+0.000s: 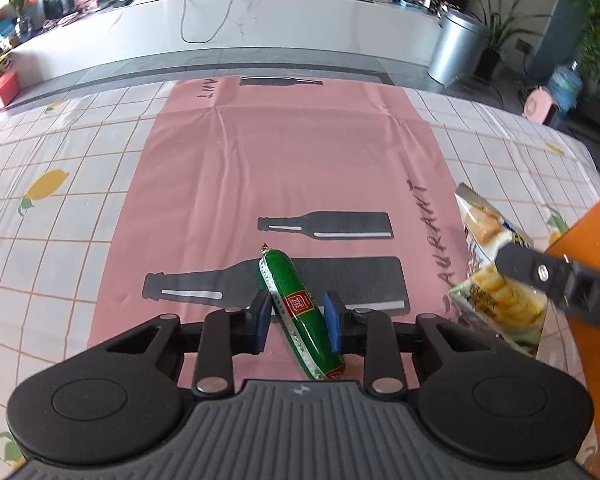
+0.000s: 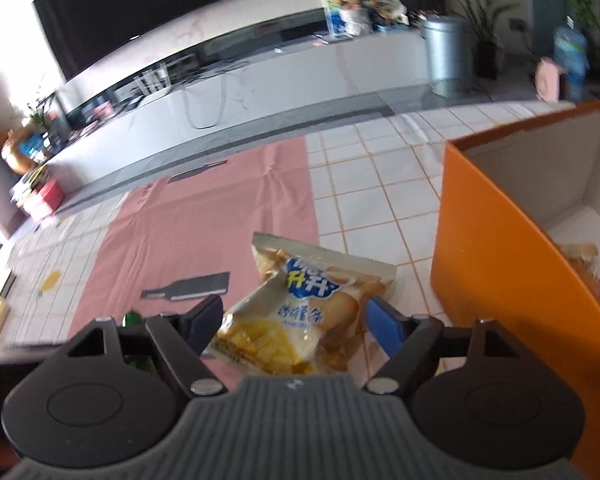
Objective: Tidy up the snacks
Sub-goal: 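Grasp the green sausage stick with the left tool while the right tool grasps the yellow chip bag, then carry the sausage stick with the left tool while the right tool carries the chip bag into the box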
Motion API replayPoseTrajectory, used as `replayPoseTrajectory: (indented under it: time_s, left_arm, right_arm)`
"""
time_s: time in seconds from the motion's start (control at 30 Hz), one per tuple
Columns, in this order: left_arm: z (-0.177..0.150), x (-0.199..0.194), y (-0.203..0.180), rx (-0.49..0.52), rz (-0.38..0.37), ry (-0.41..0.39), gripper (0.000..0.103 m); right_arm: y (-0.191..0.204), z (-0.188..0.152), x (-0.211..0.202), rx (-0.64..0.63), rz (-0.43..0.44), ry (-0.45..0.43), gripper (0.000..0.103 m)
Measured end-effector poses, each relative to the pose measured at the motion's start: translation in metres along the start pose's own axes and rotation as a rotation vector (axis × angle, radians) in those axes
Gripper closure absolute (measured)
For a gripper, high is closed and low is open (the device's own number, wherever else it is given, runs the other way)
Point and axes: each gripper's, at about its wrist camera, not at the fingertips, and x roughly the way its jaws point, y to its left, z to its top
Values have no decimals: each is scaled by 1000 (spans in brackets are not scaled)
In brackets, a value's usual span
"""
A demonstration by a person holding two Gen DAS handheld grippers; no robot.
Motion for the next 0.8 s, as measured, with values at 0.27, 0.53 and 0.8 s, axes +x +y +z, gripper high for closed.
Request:
replayPoseTrajectory:
  time_s: [0.27, 0.53, 0.8]
  left_arm:
    - [0, 0, -2, 31, 1, 13, 72]
    - [-6, 7, 4, -37, -27, 21, 74]
    - [-11, -1, 5, -56, -40, 25, 78]
  right_arm:
    - [14, 3, 19, -29, -41, 34, 30]
    - [19, -5, 16, -122, -30, 23, 40]
    - [19, -8, 9, -175, 2, 25, 65]
